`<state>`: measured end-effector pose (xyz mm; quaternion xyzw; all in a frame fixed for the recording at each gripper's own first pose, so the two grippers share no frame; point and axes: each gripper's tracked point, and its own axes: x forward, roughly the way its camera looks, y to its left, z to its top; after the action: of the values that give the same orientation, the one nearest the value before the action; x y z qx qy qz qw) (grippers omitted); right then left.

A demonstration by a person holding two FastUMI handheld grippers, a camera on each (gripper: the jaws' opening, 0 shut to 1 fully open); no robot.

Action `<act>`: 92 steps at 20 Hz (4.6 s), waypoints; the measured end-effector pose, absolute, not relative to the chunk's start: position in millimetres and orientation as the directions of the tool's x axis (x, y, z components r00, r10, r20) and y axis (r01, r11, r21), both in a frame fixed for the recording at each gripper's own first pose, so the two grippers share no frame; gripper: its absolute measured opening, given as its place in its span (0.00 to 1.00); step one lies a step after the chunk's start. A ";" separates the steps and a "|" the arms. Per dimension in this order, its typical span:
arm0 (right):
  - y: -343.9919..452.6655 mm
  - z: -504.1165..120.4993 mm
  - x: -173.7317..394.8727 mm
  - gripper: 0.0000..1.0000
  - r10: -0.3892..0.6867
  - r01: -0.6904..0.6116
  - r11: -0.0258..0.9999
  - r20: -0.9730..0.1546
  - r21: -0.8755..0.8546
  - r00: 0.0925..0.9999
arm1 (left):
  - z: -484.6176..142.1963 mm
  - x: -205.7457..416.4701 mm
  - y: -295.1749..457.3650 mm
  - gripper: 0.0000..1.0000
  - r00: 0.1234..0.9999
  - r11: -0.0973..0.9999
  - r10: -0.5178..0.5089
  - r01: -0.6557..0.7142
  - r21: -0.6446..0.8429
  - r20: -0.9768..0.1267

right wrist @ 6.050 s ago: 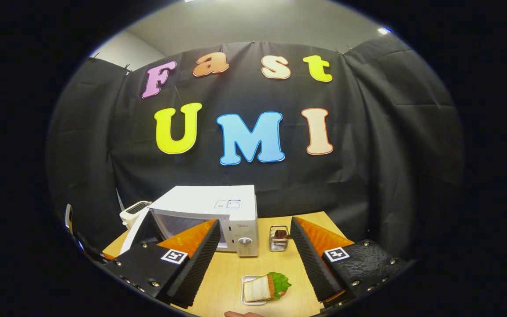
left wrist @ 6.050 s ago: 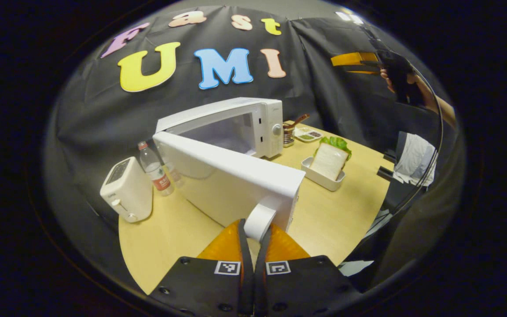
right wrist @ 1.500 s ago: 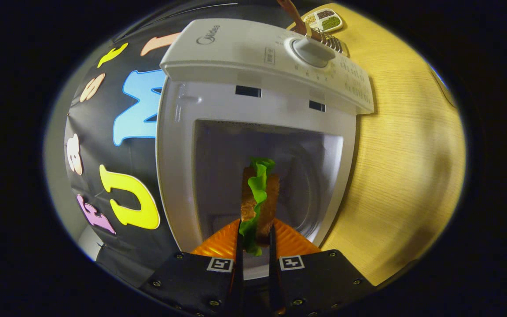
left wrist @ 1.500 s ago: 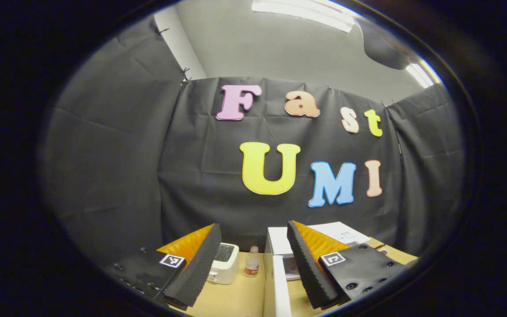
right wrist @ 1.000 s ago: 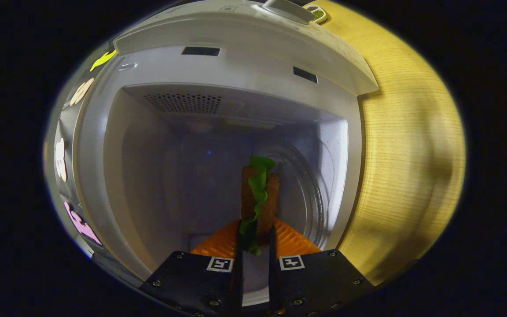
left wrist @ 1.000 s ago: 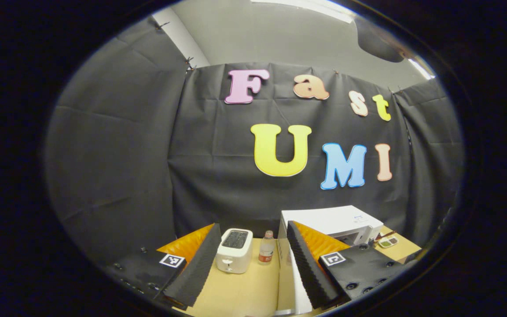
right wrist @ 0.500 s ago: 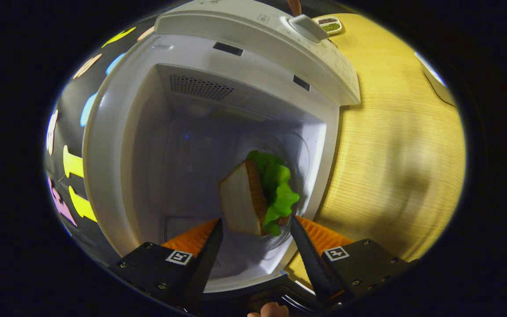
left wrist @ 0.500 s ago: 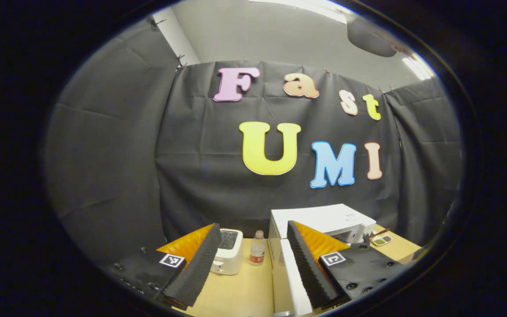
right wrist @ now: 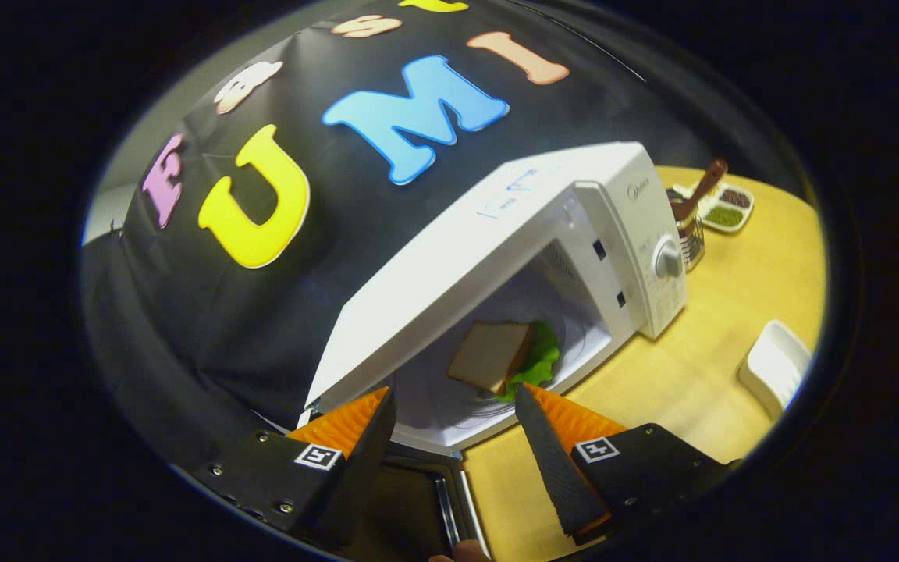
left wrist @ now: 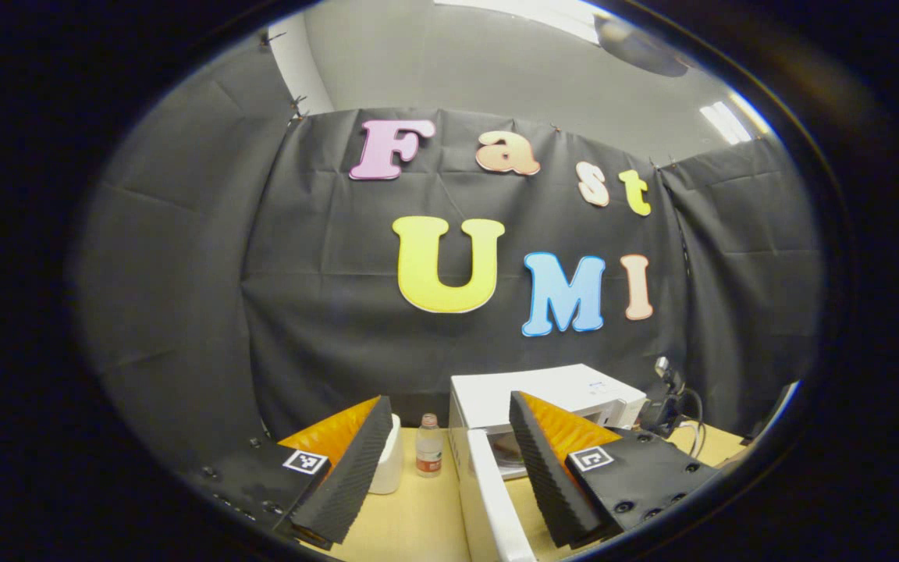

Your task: Open the microwave oven with the left hand, put the food in, and close the microwave oven.

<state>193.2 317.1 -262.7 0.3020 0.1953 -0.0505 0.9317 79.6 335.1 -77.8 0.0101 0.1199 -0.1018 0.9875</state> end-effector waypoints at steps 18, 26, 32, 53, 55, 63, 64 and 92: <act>210.9 -23.0 46.2 0.93 -0.108 0.107 0.994 0.044 0.024 0.993 | -99.3 43.2 311.0 0.96 0.939 0.973 -0.224 0.228 -0.015 -0.261; 195.9 -38.1 22.9 0.93 -0.145 0.145 0.988 0.001 0.046 0.989 | -158.2 -13.6 335.9 0.06 0.875 0.971 -0.228 0.234 -0.038 -0.426; 195.1 -35.4 28.3 0.93 -0.114 0.114 0.993 0.009 0.021 0.993 | -230.3 -82.7 372.4 0.06 0.777 0.982 -0.162 0.188 -0.022 -0.609; 99.2 -37.1 56.5 0.93 -0.075 0.075 0.997 -0.032 -0.006 0.997 | -269.8 -90.0 197.4 0.07 0.685 0.949 -0.270 0.307 -0.068 -0.677; 93.9 -36.3 58.7 0.93 -0.058 0.058 0.998 -0.031 0.002 0.998 | -273.7 -88.0 179.7 0.07 0.682 0.946 -0.280 0.316 -0.073 -0.676; 71.6 -29.1 68.1 0.93 -0.018 0.018 1.000 0.004 0.005 1.000 | -292.7 -61.7 107.9 0.07 0.650 0.922 -0.319 0.382 -0.066 -0.690; 66.9 -27.5 68.2 0.93 -0.020 0.020 1.000 0.010 0.006 1.000 | -295.5 -53.1 100.8 0.07 0.648 0.917 -0.323 0.395 -0.057 -0.690; -37.9 -50.3 68.0 0.93 -0.041 0.044 0.996 -0.041 0.078 0.998 | -339.4 103.1 -50.2 0.07 0.681 0.912 -0.379 0.388 -0.130 -0.627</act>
<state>68.0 -37.9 -50.3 0.0396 0.0198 -0.0212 0.9988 103.1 -50.2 -339.4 0.0067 0.3403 -0.2092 0.9167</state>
